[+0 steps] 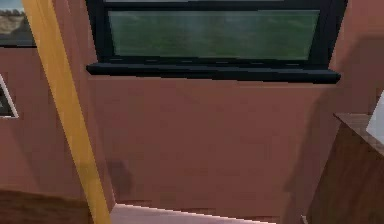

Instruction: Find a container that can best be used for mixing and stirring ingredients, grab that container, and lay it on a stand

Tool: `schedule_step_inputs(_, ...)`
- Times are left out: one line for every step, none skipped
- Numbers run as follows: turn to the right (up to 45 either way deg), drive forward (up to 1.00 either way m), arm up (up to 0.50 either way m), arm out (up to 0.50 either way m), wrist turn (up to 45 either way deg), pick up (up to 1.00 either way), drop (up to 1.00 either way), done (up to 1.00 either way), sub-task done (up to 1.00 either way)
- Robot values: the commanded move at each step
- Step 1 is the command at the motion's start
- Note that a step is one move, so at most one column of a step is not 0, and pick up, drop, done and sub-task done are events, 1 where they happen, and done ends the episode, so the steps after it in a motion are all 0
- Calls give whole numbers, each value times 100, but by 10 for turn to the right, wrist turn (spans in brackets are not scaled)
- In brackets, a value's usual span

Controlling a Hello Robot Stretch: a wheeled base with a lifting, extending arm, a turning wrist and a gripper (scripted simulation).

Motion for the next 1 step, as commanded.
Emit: schedule_step_inputs(-60,0,0,0,0,0,0,0,0)
